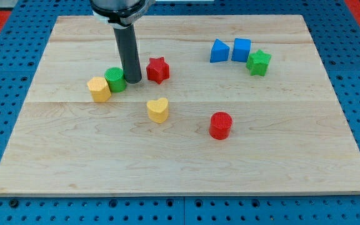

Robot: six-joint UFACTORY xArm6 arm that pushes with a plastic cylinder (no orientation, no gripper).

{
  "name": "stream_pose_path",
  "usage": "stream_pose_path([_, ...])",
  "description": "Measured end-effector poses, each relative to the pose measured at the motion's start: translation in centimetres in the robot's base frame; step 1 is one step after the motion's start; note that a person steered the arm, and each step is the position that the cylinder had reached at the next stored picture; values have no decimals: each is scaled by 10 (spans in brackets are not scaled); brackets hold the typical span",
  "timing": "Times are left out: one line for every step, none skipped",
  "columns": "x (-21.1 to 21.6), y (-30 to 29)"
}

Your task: Move red star towards blue triangle

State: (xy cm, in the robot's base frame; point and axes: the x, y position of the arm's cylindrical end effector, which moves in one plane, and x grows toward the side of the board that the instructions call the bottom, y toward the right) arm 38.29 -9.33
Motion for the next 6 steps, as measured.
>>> stream_pose_path([-7, 3])
stream_pose_path([-13, 14])
stream_pose_path([-13, 45])
stream_pose_path([-14, 70])
stream_pose_path([-18, 78])
stream_pose_path([-24, 81])
